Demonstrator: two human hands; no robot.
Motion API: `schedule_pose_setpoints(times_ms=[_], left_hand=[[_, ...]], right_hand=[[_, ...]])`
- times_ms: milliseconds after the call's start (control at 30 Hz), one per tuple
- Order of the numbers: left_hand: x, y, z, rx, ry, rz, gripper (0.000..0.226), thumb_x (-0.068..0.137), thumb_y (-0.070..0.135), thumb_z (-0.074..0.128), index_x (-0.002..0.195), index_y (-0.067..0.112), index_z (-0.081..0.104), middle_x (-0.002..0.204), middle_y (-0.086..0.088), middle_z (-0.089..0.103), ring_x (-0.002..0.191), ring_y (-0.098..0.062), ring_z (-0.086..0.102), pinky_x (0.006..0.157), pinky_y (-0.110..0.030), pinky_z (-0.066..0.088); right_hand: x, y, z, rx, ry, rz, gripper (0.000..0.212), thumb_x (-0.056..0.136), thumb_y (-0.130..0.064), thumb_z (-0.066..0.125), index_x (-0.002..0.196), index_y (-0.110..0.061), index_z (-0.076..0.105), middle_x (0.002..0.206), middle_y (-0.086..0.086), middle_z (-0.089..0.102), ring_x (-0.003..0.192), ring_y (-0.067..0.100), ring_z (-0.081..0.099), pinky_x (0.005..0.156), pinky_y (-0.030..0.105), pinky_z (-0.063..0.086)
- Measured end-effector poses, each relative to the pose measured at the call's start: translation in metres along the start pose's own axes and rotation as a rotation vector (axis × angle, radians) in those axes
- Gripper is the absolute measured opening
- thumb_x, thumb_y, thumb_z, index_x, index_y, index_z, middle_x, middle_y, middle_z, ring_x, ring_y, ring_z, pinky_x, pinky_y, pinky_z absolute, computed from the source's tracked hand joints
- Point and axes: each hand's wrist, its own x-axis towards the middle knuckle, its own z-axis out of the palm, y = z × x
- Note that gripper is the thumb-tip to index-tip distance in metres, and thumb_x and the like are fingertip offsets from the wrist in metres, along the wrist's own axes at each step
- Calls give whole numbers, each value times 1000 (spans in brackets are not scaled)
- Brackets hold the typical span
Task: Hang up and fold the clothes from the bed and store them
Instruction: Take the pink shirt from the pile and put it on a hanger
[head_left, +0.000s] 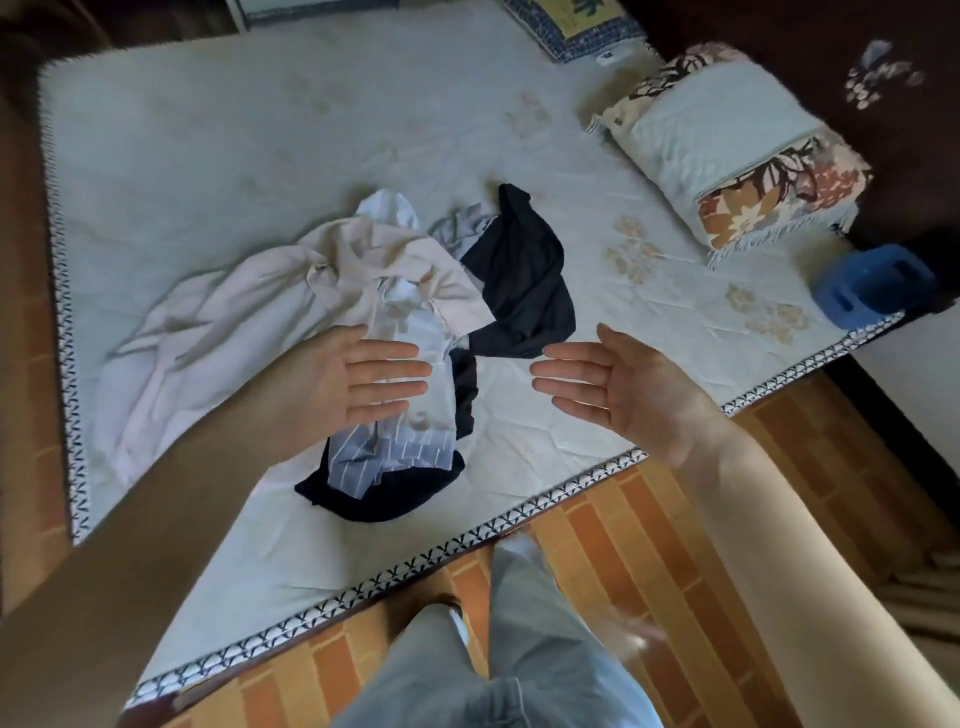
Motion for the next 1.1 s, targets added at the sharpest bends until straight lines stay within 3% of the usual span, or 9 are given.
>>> schedule_pose_setpoints(times_ms=[433,533,633,733,1000,1100], left_hand=[[96,43,26,-198,186,37,46,96,34,38,110,4,70,122,-17,67,114,-29,65,93,-38,53],[111,50,23,-211,226,36,50,91,35,42,115,1,70,122,-17,67,114,-29,65,93,-38,53],[133,59,15,-189,288,37,46,98,33,37,123,3,62,122,-15,67,114,-28,64,98,-41,52],[159,66,-2,-173,339,14,42,103,32,34,120,5,63,119,-13,69,113,-27,65,101,-40,48],[239,67,-77,-121,453,-73,38,105,31,35,111,11,66,113,-12,72,106,-23,68,93,-35,51],[272,65,-111,-63,500,-84,36,104,31,37,114,11,65,114,-10,71,107,-22,66,99,-37,49]], right_hand=[[139,-96,-71,-79,-212,128,51,104,-42,32,126,-7,61,123,12,69,116,20,65,99,31,52],[168,-105,-71,-91,-238,135,50,105,-42,31,123,-7,62,123,11,69,117,21,64,102,33,50],[199,-109,-65,-101,-234,151,48,105,-41,31,116,-9,65,120,11,70,116,21,65,104,36,47],[232,-108,-59,-129,-216,168,47,106,-40,31,113,-10,66,118,10,71,113,20,66,102,34,48],[350,-89,-29,-253,-177,234,47,106,-39,32,118,-9,66,116,8,72,109,18,68,99,32,50],[403,-81,-2,-351,-197,218,44,107,-39,33,115,-12,67,115,6,72,108,16,68,97,30,50]])
